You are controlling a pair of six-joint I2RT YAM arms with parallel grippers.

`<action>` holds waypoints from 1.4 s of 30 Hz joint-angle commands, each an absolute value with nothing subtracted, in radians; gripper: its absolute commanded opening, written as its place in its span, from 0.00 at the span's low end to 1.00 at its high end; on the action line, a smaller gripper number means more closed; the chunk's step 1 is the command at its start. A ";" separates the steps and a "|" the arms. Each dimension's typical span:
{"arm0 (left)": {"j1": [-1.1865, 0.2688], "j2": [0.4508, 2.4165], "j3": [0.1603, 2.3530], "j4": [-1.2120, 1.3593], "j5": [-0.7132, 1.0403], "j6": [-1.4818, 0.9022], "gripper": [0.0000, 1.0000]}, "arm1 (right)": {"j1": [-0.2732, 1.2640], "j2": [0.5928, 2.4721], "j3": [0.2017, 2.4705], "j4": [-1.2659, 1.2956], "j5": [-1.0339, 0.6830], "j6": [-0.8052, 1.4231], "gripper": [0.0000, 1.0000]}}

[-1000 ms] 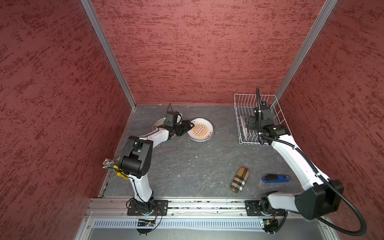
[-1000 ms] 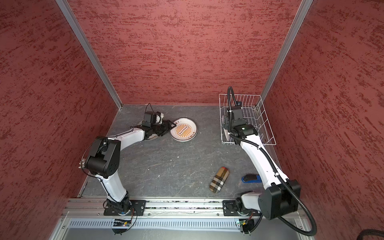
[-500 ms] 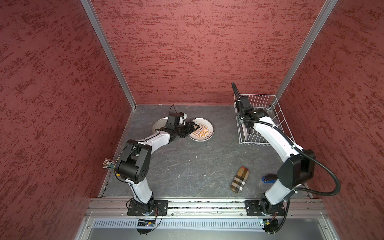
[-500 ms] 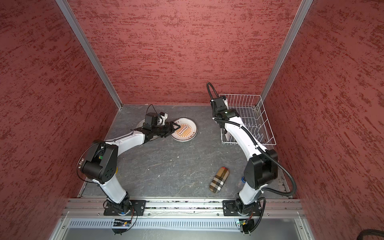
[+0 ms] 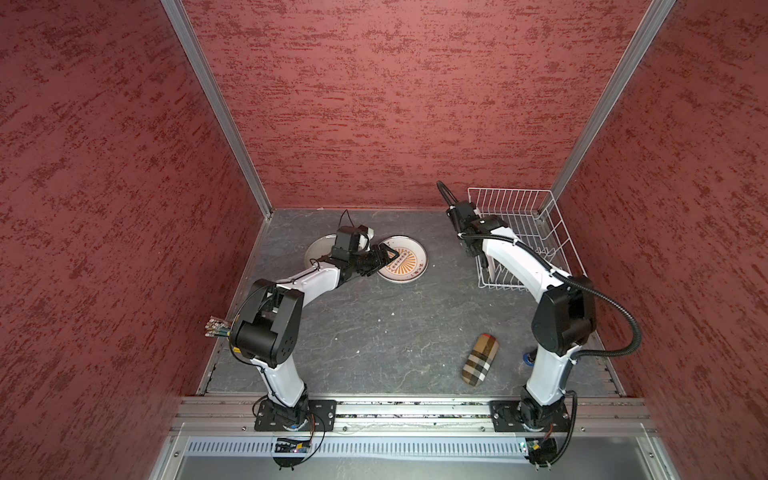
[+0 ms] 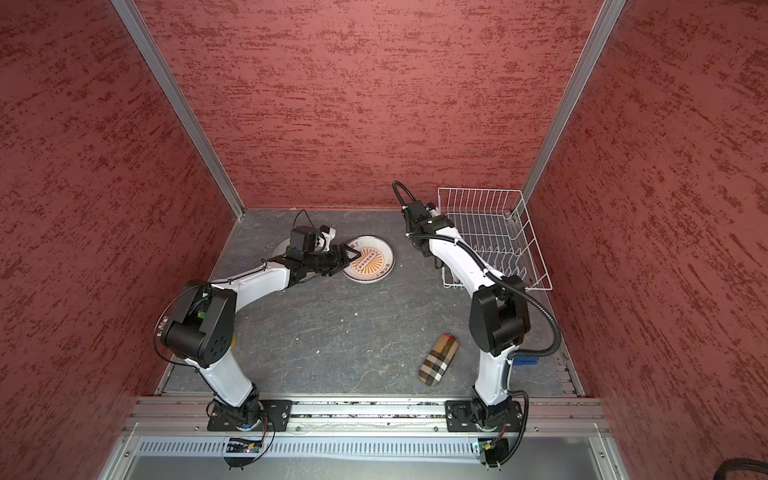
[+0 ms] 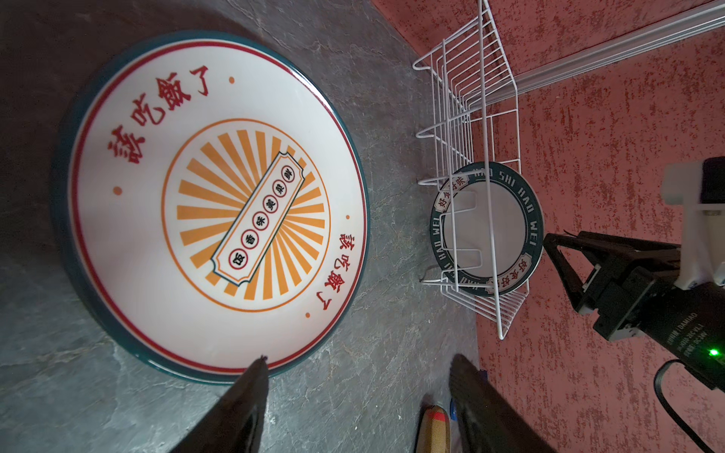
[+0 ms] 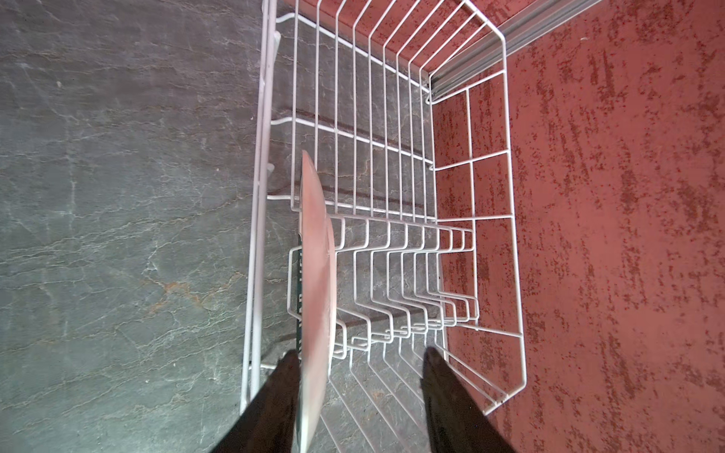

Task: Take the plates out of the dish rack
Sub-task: 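Close the right gripper on the rim of the green-rimmed plate in the rack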

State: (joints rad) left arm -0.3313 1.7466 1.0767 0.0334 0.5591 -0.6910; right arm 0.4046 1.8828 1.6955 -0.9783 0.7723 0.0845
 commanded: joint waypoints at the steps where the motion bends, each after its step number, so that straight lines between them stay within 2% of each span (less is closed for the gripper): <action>1: -0.333 1.725 1.062 0.051 0.559 -0.678 0.73 | 0.411 1.915 1.725 -1.001 0.831 0.074 0.45; 7: -0.332 1.727 1.061 0.054 0.561 -0.680 0.73 | 0.412 1.937 1.716 -0.976 0.827 0.069 0.40; 11: -0.331 1.727 1.059 0.055 0.563 -0.679 0.74 | 0.411 1.946 1.711 -0.962 0.839 0.067 0.31; 27: -0.327 1.735 1.061 0.060 0.570 -0.682 0.74 | 0.414 1.972 1.698 -0.962 0.855 0.073 0.19; 33: -0.325 1.736 1.062 0.062 0.571 -0.684 0.74 | 0.414 1.967 1.689 -0.957 0.862 0.072 0.19; 40: -0.325 1.732 1.063 0.057 0.571 -0.681 0.75 | 0.417 1.972 1.687 -0.953 0.875 0.069 0.12; 42: -0.324 1.727 1.062 0.059 0.569 -0.680 0.75 | 0.418 1.976 1.686 -0.951 0.887 0.069 0.08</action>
